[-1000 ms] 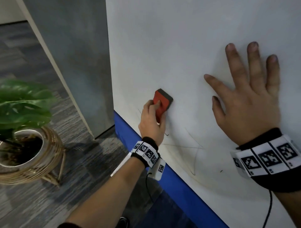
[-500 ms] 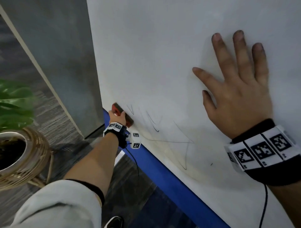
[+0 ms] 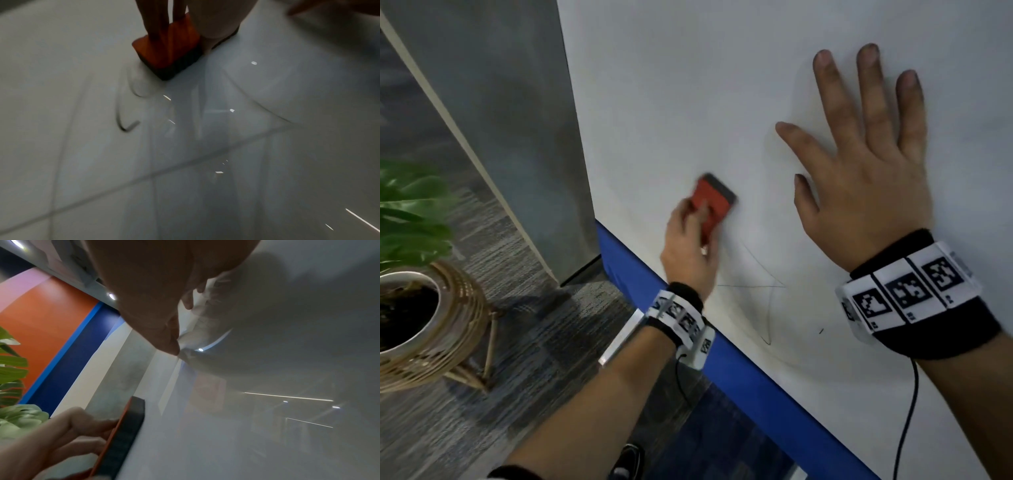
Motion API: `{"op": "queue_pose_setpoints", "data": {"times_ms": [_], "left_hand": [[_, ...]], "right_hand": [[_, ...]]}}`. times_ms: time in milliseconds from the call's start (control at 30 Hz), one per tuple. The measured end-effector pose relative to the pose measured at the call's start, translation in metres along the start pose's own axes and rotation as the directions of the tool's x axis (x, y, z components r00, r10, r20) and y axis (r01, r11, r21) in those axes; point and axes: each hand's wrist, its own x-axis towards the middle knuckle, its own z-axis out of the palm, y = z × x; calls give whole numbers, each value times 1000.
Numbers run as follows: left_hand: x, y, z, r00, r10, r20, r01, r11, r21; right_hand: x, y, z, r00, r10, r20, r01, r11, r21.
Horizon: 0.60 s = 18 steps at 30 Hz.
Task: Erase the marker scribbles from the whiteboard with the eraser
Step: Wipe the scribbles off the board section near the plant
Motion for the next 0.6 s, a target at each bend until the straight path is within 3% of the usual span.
{"op": "queue_pose_setpoints", "data": {"times_ms": [100, 167, 233, 300, 333, 400, 467, 600], "left_hand": [[-20, 11, 7, 984, 178, 9, -178, 984, -27], [-10, 6, 3, 992, 130, 8, -129, 991, -45], [13, -12, -2, 988, -152, -38, 148, 983, -108], [42, -45, -3, 882, -462, -90, 447, 883, -145], [54, -59, -4, 829, -549, -102, 536, 834, -132], [60, -69, 0, 790, -601, -117, 590, 799, -117], [43, -46, 9, 806, -577, -132, 562, 816, -133], [-44, 26, 25, 902, -429, -52, 416, 894, -166]], "right_hand": [[1, 2, -1, 1000, -5, 4, 5, 1000, 14], [0, 6, -3, 1000, -23, 11, 23, 999, 29], [-3, 11, -6, 998, -56, 38, 55, 998, 30], [-5, 14, -7, 994, -88, 72, 88, 996, 1], [-5, 14, -8, 991, -101, 87, 102, 995, -12], [-6, 14, -7, 987, -117, 107, 120, 992, -24], [-6, 14, -6, 987, -114, 112, 119, 992, -38], [-8, 9, -6, 990, -88, 110, 89, 996, -4]]}}
